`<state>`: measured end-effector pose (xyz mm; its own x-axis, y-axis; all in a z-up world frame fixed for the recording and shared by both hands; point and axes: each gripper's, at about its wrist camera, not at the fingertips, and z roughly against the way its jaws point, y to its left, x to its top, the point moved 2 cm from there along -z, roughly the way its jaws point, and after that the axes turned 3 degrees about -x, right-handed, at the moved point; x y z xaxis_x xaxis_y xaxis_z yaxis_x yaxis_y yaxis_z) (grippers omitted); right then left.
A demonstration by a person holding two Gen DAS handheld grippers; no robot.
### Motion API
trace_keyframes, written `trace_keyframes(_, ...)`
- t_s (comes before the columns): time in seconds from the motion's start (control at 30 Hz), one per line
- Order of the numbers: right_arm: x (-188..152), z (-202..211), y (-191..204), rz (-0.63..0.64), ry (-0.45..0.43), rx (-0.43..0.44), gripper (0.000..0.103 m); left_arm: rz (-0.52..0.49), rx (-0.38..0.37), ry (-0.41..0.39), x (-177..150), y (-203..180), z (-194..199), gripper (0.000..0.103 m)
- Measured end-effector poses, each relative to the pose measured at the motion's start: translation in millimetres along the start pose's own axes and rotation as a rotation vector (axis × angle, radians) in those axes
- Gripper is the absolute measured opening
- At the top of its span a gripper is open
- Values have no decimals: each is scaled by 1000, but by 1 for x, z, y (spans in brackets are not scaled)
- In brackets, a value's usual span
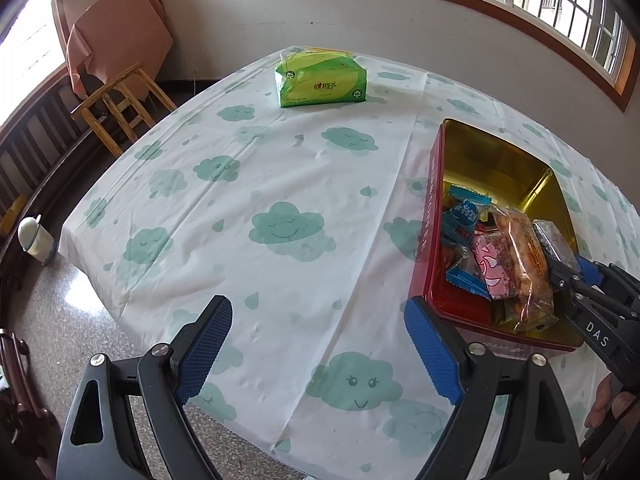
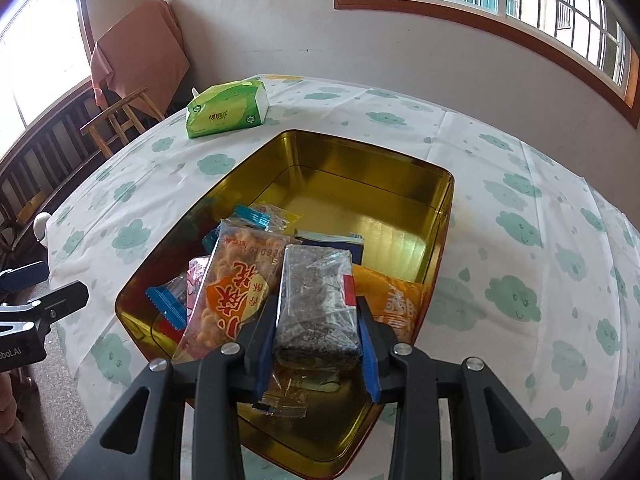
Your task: Organize snacks
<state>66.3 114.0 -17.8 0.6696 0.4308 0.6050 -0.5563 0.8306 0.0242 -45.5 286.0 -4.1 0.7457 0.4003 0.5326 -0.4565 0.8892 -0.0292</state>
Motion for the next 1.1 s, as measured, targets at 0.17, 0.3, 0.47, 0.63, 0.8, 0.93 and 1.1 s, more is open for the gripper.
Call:
trace_keyframes(0.17,-3,-3,-1,-23,10,17,36,-9,-4,4,-1,-6,0,86)
trace_keyframes(0.3,-3,-2,-3,-33,6,16,40,-23,-2,3,-1,-11,2,86)
trace_keyframes(0.47,-3,2,-4,-32,-7,-19,60,-35,-6,2,-2,-18,3,86)
trace_keyframes(0.63,-3,9,-5,-17,-33,-32,70,-51,-6,1,-3,-25,5,86)
trace_keyframes(0.8,-6,23,-3,-6,-61,-46,79,-61,-4,-2,-5,-31,8,86)
trace_keyframes(0.93,-11,41,-4,-25,-91,-44,79,-72,-4,-6,-6,-36,10,86)
trace_keyframes(1.1,-22,55,-7,-60,-88,-35,79,-81,-18,-8,-8,-44,13,86)
